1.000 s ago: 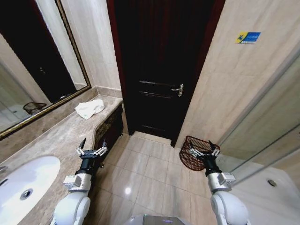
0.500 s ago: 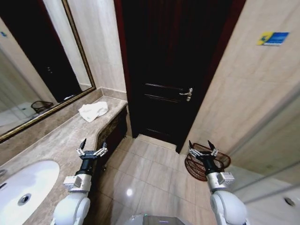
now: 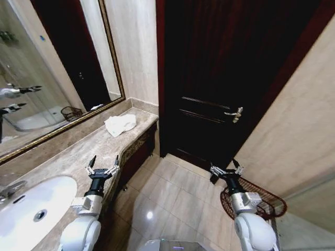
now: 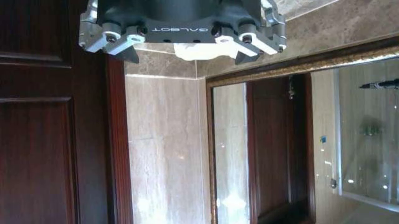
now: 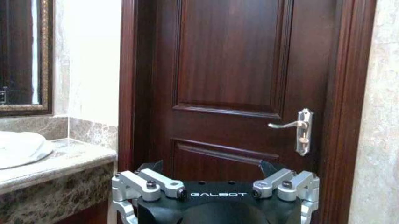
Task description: Discard the used towel into the hamper.
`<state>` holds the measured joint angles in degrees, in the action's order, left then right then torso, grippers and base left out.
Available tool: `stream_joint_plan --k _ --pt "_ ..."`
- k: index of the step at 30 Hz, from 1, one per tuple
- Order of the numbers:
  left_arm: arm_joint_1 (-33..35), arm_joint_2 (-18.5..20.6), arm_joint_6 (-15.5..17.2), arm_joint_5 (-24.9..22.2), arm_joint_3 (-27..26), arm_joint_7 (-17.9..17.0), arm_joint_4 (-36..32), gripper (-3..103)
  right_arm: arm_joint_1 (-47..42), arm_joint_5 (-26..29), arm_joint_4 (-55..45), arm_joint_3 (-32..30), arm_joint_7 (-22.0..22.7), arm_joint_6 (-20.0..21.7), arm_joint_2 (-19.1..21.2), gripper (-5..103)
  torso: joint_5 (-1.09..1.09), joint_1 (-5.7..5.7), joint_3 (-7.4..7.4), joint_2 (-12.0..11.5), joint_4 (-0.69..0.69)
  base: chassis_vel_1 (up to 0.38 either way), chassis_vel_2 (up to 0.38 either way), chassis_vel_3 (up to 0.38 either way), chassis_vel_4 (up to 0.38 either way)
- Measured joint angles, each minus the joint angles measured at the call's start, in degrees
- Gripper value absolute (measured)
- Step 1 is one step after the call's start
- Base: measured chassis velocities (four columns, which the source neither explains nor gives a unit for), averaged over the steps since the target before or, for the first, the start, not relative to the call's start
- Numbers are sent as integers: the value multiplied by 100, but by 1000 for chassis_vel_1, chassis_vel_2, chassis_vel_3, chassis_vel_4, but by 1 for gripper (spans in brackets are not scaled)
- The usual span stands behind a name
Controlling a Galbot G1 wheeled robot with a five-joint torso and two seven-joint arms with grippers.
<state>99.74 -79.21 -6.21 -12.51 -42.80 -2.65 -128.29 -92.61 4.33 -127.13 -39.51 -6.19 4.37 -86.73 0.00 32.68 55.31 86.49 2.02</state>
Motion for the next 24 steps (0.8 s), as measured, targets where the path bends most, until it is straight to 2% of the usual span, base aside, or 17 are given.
stream_joint_plan --k 24 --pt "28 -71 -28 87 -1 -4 45 100 22 -12 35 16 -19 -7 -2 100 -1 0 0 0 2 -79 153 153 -80"
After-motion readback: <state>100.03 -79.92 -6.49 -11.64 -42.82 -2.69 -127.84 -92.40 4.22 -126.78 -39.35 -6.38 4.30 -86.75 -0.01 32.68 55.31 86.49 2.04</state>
